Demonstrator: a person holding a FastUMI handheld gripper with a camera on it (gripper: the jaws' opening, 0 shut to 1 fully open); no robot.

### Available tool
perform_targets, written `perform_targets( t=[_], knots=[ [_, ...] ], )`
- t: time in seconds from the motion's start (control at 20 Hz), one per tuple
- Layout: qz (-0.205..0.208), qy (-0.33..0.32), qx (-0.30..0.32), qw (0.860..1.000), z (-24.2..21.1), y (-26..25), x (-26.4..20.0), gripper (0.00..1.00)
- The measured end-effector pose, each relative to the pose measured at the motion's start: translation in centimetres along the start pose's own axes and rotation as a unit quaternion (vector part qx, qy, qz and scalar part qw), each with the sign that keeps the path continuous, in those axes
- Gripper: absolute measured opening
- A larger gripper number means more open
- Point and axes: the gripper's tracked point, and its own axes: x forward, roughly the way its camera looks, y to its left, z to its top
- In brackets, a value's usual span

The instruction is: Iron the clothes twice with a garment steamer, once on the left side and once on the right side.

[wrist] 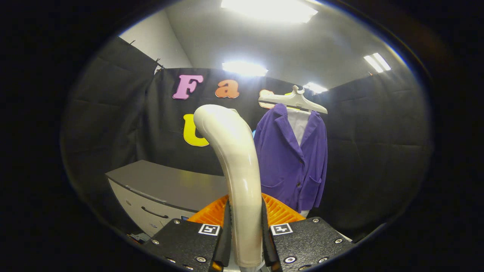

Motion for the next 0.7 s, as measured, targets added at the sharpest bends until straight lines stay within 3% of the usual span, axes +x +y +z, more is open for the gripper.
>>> perform_targets(
  t=[0.7],
  knots=[
    [0.026,0.044,-0.037,0.998,-3.8,-2.2,3.7,0.34]
  ],
)
